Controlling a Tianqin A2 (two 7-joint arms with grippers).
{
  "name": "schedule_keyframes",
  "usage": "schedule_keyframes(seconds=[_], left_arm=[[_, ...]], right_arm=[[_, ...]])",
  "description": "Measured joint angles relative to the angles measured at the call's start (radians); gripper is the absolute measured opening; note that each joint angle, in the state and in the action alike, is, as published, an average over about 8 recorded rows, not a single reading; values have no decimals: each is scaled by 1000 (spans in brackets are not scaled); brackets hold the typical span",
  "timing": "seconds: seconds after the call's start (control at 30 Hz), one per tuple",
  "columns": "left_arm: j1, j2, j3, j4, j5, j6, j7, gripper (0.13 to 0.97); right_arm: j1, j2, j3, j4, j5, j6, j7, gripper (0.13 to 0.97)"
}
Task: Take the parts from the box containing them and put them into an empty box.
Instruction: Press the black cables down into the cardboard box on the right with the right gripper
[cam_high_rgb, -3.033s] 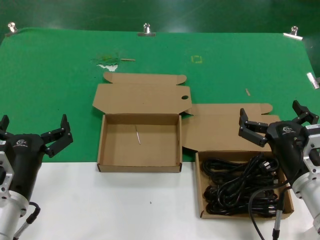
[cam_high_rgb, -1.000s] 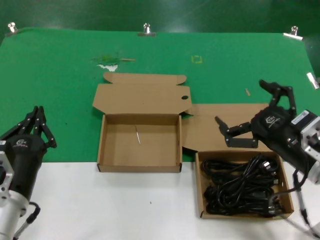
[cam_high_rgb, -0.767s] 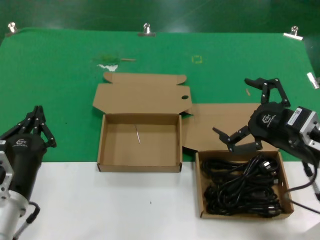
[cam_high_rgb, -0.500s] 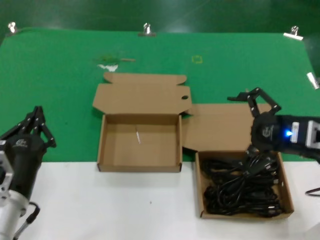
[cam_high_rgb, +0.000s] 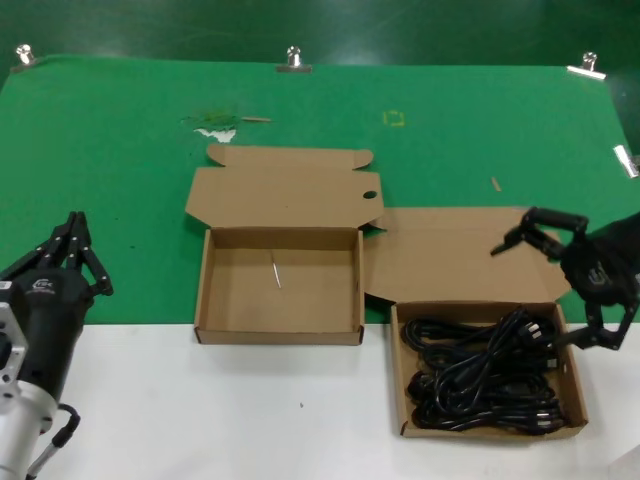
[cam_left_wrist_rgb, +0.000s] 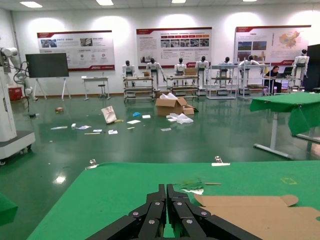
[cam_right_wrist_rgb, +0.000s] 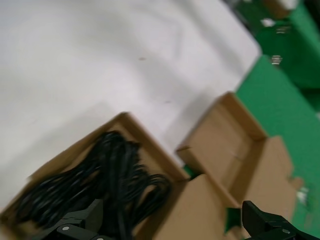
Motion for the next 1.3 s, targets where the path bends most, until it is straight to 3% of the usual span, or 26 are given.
schedule_keyframes(seconds=[0.4,0.53,0.9,1.3], left_arm=[[0,0,0,0,0,0,0,151],[0,0,0,0,0,0,0,151],[0,0,0,0,0,0,0,151],[0,0,0,0,0,0,0,151]], right_arm=[[49,-89,-87,-119,-119,-85,-94,966],[64,-147,-104,-217,-144,-79,-151,966],[175,-352,-127,-665,-224,42,-419,966],[214,-431,-123,-791,-280,157,-487,966]])
